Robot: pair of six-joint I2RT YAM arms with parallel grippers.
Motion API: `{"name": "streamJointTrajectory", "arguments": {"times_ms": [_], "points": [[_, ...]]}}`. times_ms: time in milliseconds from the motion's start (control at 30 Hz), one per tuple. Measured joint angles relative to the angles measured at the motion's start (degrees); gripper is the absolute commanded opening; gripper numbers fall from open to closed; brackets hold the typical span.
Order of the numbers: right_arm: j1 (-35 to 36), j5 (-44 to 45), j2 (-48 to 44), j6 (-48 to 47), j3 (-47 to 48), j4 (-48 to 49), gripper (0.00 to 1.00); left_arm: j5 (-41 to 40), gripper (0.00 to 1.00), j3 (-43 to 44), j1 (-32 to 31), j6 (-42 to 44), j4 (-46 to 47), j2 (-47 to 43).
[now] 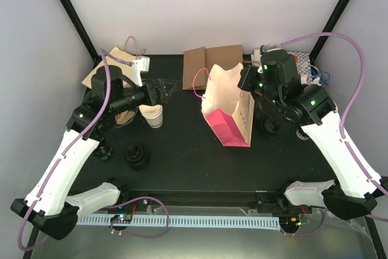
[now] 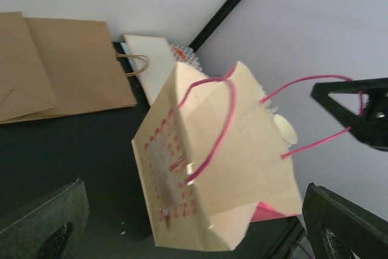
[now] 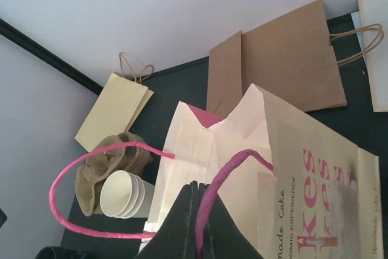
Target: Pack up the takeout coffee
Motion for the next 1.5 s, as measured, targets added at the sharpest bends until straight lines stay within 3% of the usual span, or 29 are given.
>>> {"name": "streamJointTrajectory", "arguments": {"times_ms": [167, 333, 600, 1000, 1233, 1400, 1500], "points": [[-2.6, -2.4, -1.5, 0.5, -3.8, 3.4, 0.02, -3.2, 0.99, 0.0, 2.1, 2.7, -4.6, -1.9], [-6.8, -6.3, -6.0, 1.4, -14.2, 6.9, 0.14, -7.4, 0.99, 0.0, 3.5, 4.9, -8.5, -3.2], [-7.9, -7.1, -8.2, -0.8, -19.3, 6.5, 0.45, -12.2, 0.99, -0.9, 5.3, 7.2, -12.6, -3.8], [-7.9, -1.9, -11.2, -6.0, -15.4, 0.0, 0.88, -25.6, 0.99, 1.7, 10.1, 10.4, -21.0, -3.4], [-8.0, 0.6, -14.0, -9.1, -13.9, -3.7, 0.90, -31.5, 0.99, 1.6, 16.2, 10.6, -22.0, -1.1], [-8.0, 1.3, -15.9, -10.8, -13.3, -5.4, 0.90, -31.3, 0.94, -1.2, 21.9, 8.0, -21.1, 2.0], [-8.0, 1.3, -17.6, -11.2, -13.7, -5.7, 0.90, -31.1, 0.96, -2.6, 25.9, 4.1, -20.3, 5.5]]}}
